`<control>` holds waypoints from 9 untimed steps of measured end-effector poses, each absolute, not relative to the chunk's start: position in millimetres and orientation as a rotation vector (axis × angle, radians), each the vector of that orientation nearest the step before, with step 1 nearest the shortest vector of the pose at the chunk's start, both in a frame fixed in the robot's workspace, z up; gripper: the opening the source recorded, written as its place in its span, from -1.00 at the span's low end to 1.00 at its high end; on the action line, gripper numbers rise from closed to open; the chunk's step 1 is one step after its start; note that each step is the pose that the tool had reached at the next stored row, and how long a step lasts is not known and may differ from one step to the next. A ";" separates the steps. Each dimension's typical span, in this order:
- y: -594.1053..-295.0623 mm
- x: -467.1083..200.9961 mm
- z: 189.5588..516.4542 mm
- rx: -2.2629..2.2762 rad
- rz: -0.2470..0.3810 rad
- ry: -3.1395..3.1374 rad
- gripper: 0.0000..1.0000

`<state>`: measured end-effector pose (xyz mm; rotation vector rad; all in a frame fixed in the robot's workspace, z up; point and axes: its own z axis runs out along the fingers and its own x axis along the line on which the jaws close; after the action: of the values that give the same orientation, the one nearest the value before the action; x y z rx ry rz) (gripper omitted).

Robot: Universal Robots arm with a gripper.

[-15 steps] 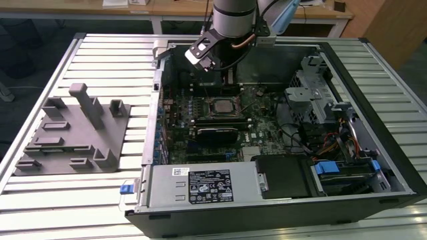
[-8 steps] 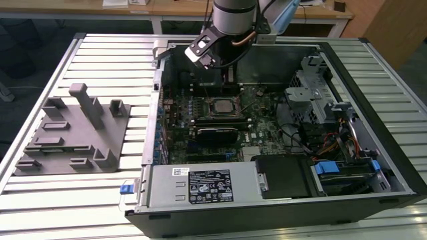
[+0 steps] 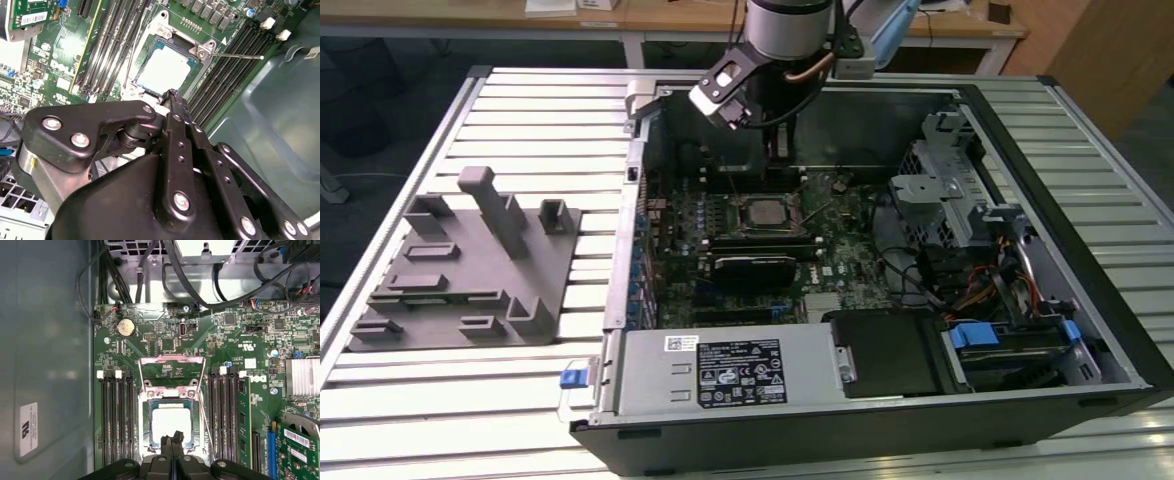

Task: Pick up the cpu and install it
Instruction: 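Close the cpu cover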

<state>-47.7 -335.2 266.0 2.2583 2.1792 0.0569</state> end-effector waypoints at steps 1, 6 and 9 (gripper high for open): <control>-335.2 -47.7 267.2 2.258 0.057 2.179 -0.79; -335.2 -47.7 270.7 2.258 0.057 2.179 -0.79; -335.2 -47.7 271.0 2.258 0.057 2.179 -0.79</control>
<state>-47.7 -335.2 271.0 2.2583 2.1792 0.0572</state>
